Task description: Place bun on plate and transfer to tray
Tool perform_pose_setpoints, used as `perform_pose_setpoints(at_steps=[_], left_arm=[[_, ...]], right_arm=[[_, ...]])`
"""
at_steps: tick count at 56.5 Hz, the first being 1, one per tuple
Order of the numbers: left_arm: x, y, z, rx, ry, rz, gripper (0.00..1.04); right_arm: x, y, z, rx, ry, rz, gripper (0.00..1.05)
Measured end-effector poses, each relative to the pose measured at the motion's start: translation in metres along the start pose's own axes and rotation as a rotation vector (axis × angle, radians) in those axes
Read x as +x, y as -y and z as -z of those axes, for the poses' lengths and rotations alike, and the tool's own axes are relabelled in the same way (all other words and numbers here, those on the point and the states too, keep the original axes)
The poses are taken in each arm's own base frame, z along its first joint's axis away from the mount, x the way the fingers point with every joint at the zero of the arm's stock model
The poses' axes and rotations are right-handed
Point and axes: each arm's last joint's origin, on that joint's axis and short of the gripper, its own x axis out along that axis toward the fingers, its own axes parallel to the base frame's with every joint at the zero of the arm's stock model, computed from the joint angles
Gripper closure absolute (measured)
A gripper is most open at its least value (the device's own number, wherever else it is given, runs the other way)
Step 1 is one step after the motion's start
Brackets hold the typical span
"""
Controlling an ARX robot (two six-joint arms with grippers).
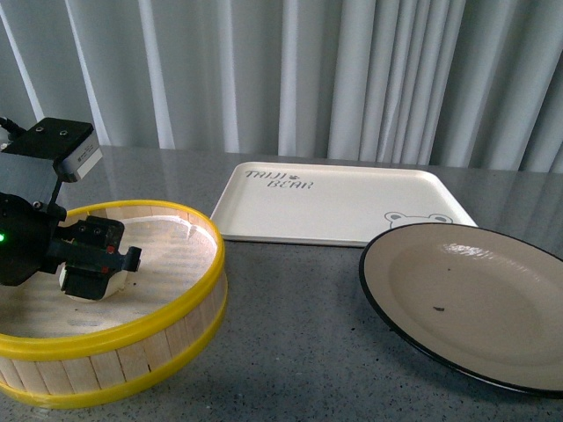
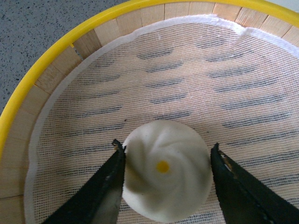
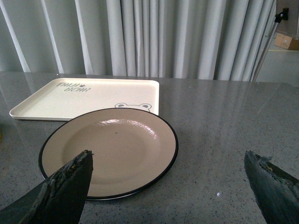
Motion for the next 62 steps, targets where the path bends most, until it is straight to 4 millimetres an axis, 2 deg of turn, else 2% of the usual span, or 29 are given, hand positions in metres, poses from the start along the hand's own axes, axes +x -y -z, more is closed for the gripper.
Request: perform_pose_setpoints(at_steps=[13, 18, 26, 40, 44, 52, 56, 62], left_arm=[[0.000, 0.000, 0.000, 0.001, -0.003, 0.003, 0.91], [0.000, 0.000, -0.002, 0.000, -0.004, 0.005, 1.01], [-0.004, -0.001, -0.005, -0.001, 0.003, 0.013, 1.01], [-0.028, -0.001, -0.037, -0.001, 0.084, 0.037, 1.01], [-0.036, 0.003, -0.055, 0.004, 0.121, 0.050, 1.01], [-0.048, 0.031, -0.101, 0.031, 0.222, 0.112, 1.01], [-0.049, 0.049, -0.117, 0.052, 0.255, 0.154, 1.01], [-0.045, 0.086, -0.134, 0.095, 0.287, 0.240, 1.01]], right_arm=[[0.000, 0.000, 0.000, 0.000, 0.000, 0.000, 0.08], [0.000, 0.000, 0.000, 0.000, 0.000, 0.000, 0.08], [0.000, 0.000, 0.000, 0.000, 0.000, 0.000, 0.08], [0.000, 0.000, 0.000, 0.000, 0.000, 0.000, 0.08], [0.000, 0.000, 0.000, 0.000, 0.000, 0.000, 0.08], [0.000, 0.000, 0.000, 0.000, 0.000, 0.000, 0.08], [0.000, 0.000, 0.000, 0.000, 0.000, 0.000, 0.08], [0.000, 0.000, 0.000, 0.000, 0.000, 0.000, 0.08]])
